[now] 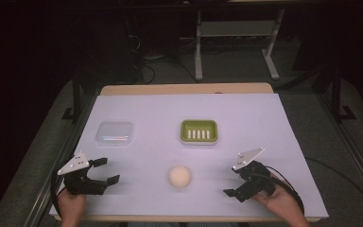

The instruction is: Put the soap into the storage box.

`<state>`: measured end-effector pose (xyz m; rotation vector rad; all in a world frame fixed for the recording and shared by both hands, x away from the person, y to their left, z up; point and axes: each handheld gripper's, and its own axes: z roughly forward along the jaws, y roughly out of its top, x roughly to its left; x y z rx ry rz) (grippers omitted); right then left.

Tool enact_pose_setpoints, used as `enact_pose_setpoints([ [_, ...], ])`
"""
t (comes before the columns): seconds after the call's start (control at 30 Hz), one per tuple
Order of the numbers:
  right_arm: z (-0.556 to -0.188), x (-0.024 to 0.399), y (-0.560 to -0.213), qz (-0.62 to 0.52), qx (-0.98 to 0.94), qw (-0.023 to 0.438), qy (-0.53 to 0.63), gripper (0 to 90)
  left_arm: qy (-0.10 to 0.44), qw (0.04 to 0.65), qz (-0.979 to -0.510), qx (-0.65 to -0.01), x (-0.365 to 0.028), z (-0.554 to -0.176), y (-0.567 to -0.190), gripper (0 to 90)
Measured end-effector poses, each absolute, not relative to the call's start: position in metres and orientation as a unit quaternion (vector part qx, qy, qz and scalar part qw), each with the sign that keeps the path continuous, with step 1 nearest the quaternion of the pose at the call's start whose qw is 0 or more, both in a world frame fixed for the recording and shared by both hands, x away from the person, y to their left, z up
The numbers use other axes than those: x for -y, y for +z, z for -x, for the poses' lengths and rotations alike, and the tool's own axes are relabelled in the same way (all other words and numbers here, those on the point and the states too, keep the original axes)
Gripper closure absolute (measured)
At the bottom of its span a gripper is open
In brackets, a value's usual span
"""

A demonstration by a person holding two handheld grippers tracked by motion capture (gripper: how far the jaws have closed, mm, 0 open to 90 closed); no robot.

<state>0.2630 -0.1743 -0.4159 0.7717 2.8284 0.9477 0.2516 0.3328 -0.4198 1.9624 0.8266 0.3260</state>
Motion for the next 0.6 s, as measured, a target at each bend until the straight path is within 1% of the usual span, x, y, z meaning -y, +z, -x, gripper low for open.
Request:
enact_pose_setpoints([
  [0.47,-0.274,0.153,-0.403,-0.212,-0.93,0.04,0.298,15.5,0.134,0.474,-0.801,-0.339,-0.333,-0.252,-0.419,13.2],
  [0.6,-0.277,0.148,-0.4,-0.209,-0.931,0.036,0.298,15.5,0.135,0.475,-0.801,-0.339,-0.333,-0.251,-0.419,13.2],
])
